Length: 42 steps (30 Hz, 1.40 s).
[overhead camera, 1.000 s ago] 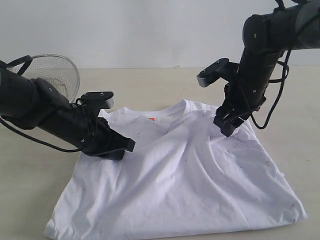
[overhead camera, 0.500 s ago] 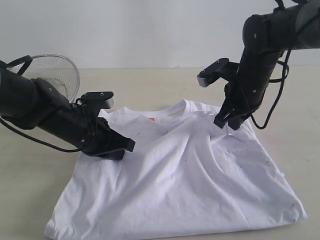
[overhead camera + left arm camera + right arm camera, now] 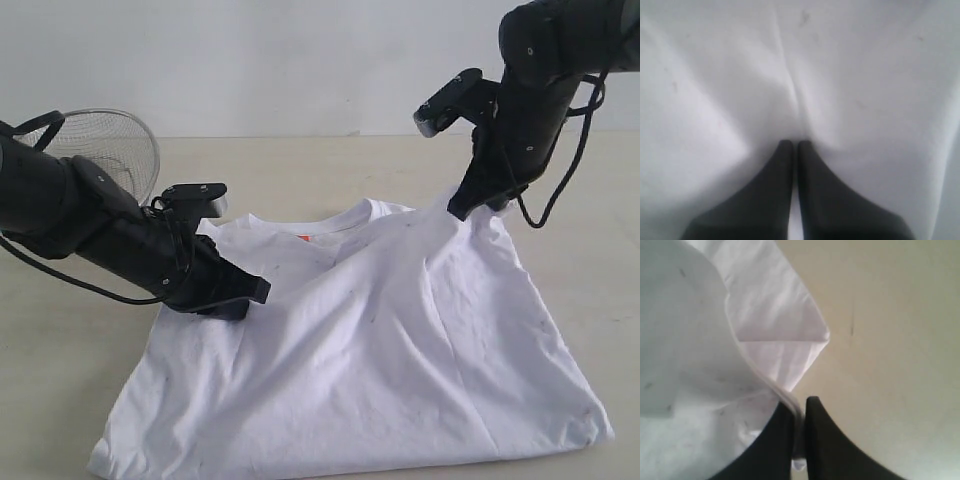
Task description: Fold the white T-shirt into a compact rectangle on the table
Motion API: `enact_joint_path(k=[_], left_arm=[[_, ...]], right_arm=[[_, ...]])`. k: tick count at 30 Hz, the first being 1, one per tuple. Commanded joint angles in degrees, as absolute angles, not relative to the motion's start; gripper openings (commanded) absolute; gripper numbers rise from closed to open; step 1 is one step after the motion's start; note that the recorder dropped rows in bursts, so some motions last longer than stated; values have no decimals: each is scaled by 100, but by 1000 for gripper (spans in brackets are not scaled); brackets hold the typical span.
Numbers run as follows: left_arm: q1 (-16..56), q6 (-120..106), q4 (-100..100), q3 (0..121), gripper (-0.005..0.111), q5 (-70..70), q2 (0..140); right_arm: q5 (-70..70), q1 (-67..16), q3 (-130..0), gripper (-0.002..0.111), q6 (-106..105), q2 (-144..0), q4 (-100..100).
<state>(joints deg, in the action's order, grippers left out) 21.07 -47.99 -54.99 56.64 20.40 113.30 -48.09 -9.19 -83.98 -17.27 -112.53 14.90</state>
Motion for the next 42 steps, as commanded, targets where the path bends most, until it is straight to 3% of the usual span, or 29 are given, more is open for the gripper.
enact_joint_path(k=[1,13,15,17,20,22,26,29,31,32,42], left_arm=[[2121,-4819,-5505,5703,5,2126,11338],[2121,-4819,-5505,5703,5,2141,11338],[2121,-4819,-5505,5703,5,2141,11338],[2121,-4819,-5505,5703,5,2130,11338],[2121,-4819,-5505,5703,5,2066,11338],[2121,-4819,-5505,5703,5,2056,11296],[2121,-4833,-5505,5703,5,1994,11047],[2121,-4833,-5470,5703,5,1788,10822],[2121,-4833,-5364,5703,5,1574,10712],[2121,-4833,-5262,5703,5,1425,10681],[1620,-4833,-4820,6154,5,1842,10662]], right_arm=[[-4373,-915,-8413,0,-1649,-11284,1835],[-3699,-915,-8413,1,-640,-11772,2761],[-3617,-915,-8413,11,-542,-11772,2761],[-3603,-915,-8413,29,-542,-11772,2796],[-3628,-915,-8413,67,-139,-11772,3221],[-3793,-915,-8413,77,481,-11772,3743],[-4622,-915,-8559,63,1363,-11772,4384],[-5310,-915,-8712,36,1345,-11772,4293],[-5561,-915,-8743,7,1308,-11772,4069],[-5642,-915,-8743,1,1262,-11772,3905],[-6192,-915,-8743,0,-600,-11772,671]])
